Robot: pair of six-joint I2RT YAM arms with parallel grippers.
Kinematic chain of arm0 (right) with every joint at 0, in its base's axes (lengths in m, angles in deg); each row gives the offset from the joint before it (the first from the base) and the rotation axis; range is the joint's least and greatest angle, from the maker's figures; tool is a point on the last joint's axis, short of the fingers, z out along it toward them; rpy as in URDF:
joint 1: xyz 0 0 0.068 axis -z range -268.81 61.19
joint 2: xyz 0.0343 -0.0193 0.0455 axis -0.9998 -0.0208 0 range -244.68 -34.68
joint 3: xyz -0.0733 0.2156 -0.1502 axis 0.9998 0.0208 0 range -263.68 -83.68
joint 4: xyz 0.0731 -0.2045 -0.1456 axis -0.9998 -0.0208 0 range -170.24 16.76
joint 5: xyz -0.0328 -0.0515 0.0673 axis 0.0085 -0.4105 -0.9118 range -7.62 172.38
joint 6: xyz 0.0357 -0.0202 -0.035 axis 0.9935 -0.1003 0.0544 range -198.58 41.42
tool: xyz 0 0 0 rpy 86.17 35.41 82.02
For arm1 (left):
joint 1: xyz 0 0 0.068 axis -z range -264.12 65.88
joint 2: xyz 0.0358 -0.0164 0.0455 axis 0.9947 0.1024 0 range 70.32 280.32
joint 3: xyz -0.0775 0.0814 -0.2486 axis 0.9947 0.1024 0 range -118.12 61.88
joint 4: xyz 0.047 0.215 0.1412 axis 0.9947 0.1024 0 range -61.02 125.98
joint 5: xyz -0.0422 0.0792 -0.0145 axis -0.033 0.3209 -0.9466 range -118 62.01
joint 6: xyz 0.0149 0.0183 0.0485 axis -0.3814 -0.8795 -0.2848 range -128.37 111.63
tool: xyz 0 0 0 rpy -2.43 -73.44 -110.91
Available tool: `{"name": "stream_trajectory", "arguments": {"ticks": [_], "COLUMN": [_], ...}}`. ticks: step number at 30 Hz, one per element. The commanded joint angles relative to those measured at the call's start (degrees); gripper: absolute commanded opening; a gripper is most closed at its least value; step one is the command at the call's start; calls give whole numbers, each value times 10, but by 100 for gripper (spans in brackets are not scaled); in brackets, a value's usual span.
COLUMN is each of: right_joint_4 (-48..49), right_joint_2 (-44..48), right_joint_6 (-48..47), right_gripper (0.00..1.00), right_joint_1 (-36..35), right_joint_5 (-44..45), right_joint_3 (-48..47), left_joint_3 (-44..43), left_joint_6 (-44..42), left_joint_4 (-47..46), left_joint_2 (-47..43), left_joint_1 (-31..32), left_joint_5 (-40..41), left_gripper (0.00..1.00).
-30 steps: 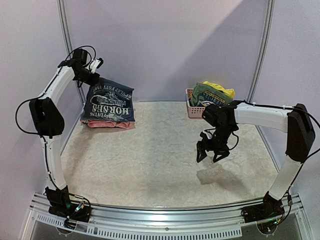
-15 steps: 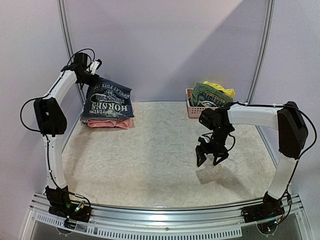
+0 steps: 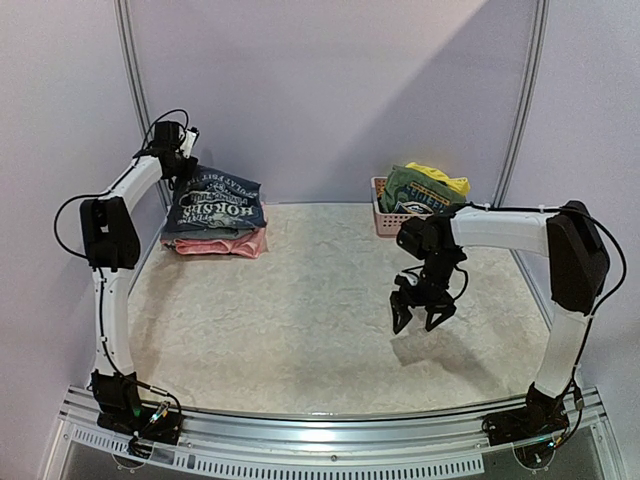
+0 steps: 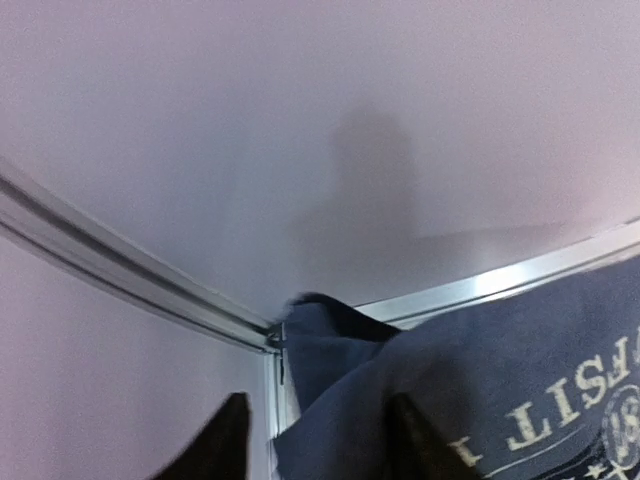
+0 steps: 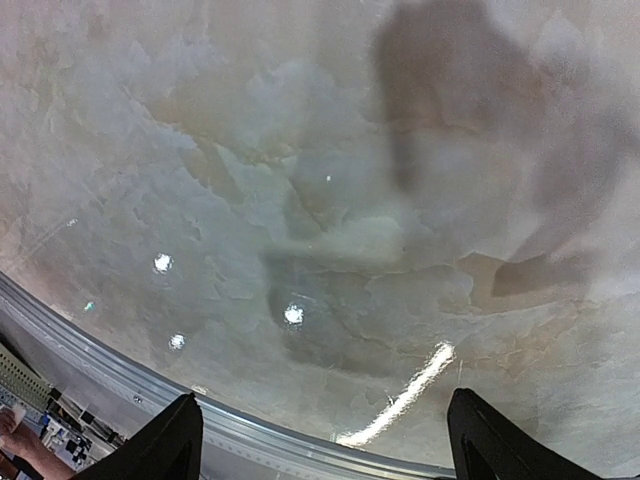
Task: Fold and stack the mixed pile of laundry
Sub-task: Move the square-folded tank top to the corner of the board, then reset both arms
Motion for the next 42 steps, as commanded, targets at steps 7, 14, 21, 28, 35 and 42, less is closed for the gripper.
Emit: {"name": "stream_trajectory", "arguments": {"ticks": [7,14,21,28,35,42], "right_joint_4": [1,38,68,92,106,100], "right_joint_2": [-27,-26,-16,19,53,70], "right_joint_6": [-2,22,43,60,76,76], "right_gripper": [86,86,86,86,87,87], "right_joint_1": [4,4,4,4,4,4], "right_joint_5": [-9,-8,-10,-5,-5,-1], "right_joint_3": [-40,-43,-30,18,65,86], "left_joint_3": [-20,65,171,240,313,340], "left_joint_6": [158,237,258,268,274,249], "left_joint_4": [-54,0,9,9,-20,-28], "left_joint_2": [-26,-119,-174,-170,-160,-148], "left_joint_1": [4,27,56,61,61,44], "left_joint_5": [92,-38,-149,-196,-198,-177], "left_gripper": [99,85,74,71,68,68]}}
